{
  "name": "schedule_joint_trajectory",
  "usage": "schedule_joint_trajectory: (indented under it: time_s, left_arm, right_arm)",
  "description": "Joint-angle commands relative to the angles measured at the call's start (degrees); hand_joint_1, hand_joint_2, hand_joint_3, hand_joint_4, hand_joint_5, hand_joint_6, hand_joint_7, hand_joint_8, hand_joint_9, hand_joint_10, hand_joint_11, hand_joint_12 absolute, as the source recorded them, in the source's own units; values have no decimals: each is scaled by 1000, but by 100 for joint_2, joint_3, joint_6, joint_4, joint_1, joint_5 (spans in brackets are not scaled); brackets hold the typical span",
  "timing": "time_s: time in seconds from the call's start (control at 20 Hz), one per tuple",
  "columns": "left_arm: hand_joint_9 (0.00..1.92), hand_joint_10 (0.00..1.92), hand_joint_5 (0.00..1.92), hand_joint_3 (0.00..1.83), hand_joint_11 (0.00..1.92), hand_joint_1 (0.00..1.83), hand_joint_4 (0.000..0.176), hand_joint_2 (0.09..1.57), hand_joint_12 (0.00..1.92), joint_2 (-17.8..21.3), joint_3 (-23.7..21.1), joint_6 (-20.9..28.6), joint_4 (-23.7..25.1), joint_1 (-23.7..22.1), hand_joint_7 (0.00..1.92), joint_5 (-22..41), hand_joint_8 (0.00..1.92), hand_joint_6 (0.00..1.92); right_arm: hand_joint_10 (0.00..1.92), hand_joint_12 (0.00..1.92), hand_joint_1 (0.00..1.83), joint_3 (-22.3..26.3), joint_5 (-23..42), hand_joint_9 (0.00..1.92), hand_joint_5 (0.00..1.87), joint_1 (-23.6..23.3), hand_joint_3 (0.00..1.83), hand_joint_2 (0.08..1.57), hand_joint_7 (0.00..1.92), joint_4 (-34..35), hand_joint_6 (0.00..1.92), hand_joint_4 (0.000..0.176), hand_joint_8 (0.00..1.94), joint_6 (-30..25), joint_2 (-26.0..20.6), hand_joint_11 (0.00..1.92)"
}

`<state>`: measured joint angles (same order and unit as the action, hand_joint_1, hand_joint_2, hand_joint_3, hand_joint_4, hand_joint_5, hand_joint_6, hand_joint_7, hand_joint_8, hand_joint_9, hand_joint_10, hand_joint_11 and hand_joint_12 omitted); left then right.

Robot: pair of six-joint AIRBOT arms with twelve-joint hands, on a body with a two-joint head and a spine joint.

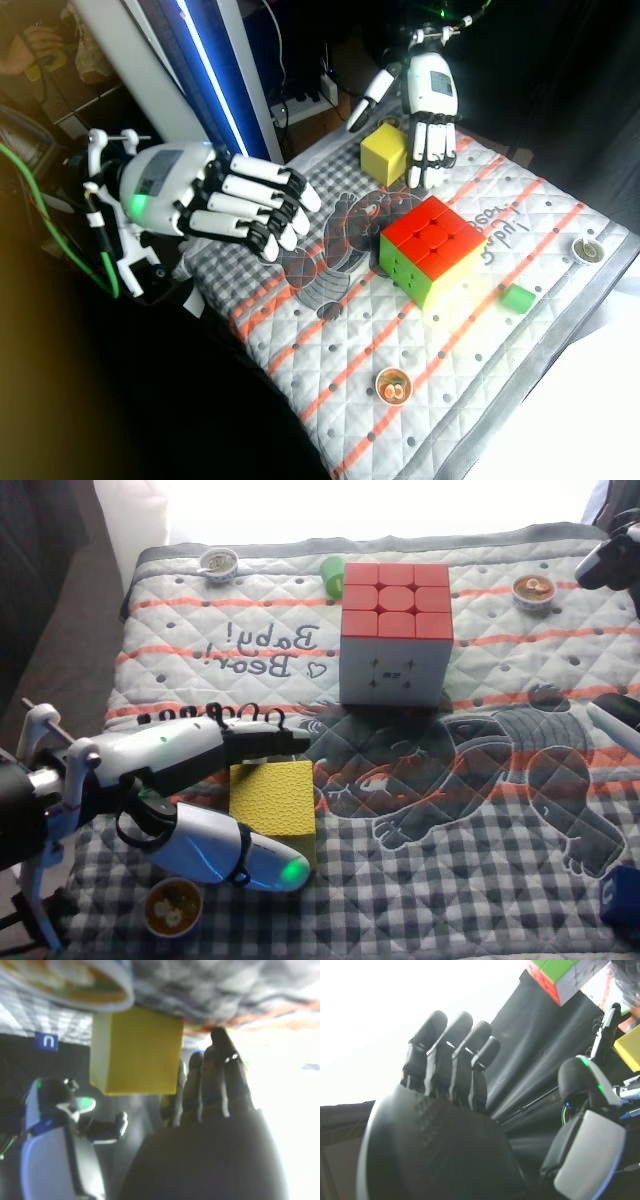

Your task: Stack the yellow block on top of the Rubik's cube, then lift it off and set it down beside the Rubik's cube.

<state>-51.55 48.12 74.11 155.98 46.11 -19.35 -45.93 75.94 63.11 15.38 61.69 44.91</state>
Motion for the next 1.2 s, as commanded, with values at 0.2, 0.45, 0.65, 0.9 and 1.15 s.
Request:
schedule_joint_trajectory:
  time_s: [0.2,0.45,0.65,0.9,1.15]
  left_arm:
    - [212,29,762,8,0,962,20,1217,1056,-98,76,34,-49,4,357,-89,16,1050]
    - [379,60,718,2,0,1047,0,1258,1116,42,-174,32,-183,53,520,-1195,25,1374]
    - [405,82,715,0,0,1039,0,1262,1262,306,-508,65,-13,-44,551,-2470,27,1377]
    - [367,65,716,2,0,973,5,1261,1087,316,-460,237,323,-475,551,-3274,8,1388]
    - [430,62,826,0,0,1079,0,1199,1292,-217,249,238,372,-1332,643,-2666,23,1234]
  right_arm:
    - [1363,1771,968,-33,715,182,250,-37,627,714,332,-67,1087,0,1134,-43,1,0]
    - [1368,1813,994,-32,730,226,253,-36,619,720,347,-66,1111,0,1165,-57,3,0]
    - [1382,1818,927,-33,735,231,267,-35,630,724,349,-65,1072,0,1171,-65,3,10]
    - [1337,1821,857,-44,736,245,300,-33,625,712,384,-64,1025,0,1085,-65,5,14]
    - [1366,1797,895,-83,734,284,344,-33,660,681,438,-65,1029,0,1120,-65,40,46]
